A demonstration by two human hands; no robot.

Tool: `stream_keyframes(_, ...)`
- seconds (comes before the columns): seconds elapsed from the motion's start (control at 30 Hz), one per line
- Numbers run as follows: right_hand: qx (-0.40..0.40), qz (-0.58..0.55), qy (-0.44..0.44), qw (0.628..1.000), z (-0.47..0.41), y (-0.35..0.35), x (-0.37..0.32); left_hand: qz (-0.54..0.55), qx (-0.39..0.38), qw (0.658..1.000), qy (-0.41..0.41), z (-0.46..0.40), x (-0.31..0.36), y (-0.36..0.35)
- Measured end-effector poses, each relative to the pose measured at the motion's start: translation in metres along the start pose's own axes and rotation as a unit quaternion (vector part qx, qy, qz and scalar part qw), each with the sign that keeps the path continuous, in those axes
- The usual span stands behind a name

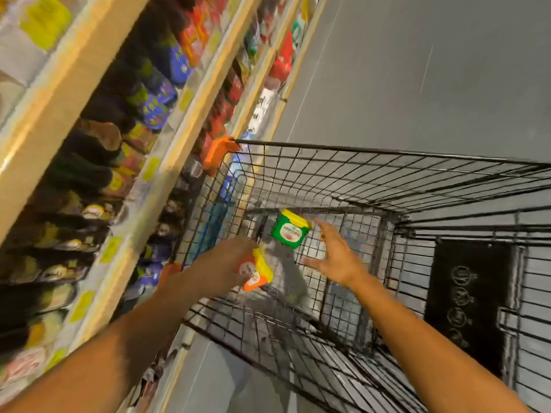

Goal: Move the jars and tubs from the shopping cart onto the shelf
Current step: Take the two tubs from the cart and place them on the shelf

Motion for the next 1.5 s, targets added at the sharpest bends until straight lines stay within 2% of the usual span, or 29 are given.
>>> stream_keyframes(0.23, 0.009, -0.028, 0.023, 0.999, -0.064, -0.039, 0.024, 0.008, 0.002, 1.0, 0.018, -0.029, -0.028, -0.006)
stream_keyframes(0.43, 0.063, -0.073, 0.035, 0.995, -0.079, -0.048, 0.025, -0.016, -0.019, 0.999, 0.034, -0.042, -0.034, -0.014)
stream_keyframes(0.67, 0.083, -0.044, 0.046, 0.995, -0.079, -0.045, 0.03, -0.041, -0.046, 0.998, 0.011, -0.051, -0.032, -0.027)
stream_keyframes(0.8, 0.083, -0.044, 0.035, 0.995, -0.063, -0.037, 0.037, -0.113, -0.099, 0.988, -0.024, -0.055, -0.036, -0.044)
stream_keyframes(1.0, 0.098, -0.042, 0.055, 0.993, -0.029, -0.019, 0.049, -0.253, -0.162, 0.95, -0.084, -0.068, -0.037, -0.079)
stream_keyframes(1.27, 0.132, -0.061, 0.041, 0.988, -0.005, -0.011, 0.076, -0.298, -0.138, 0.936, -0.129, -0.077, -0.03, -0.1)
stream_keyframes(1.4, 0.122, -0.072, 0.032, 0.989, 0.002, -0.014, 0.081, -0.285, -0.122, 0.944, -0.114, -0.075, -0.028, -0.096)
stream_keyframes(1.5, 0.115, -0.065, 0.03, 0.991, 0.006, -0.014, 0.079, -0.257, -0.08, 0.954, -0.134, -0.074, -0.031, -0.093)
Point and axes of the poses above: each hand's wrist, its own z-axis away from the middle knuckle, its own y-axis out of the back of the hand, x = y × z, the point moved 10 cm from there along -z, towards the middle knuckle, and after that the axes turned 3 degrees about x, right-handed, at the moved point
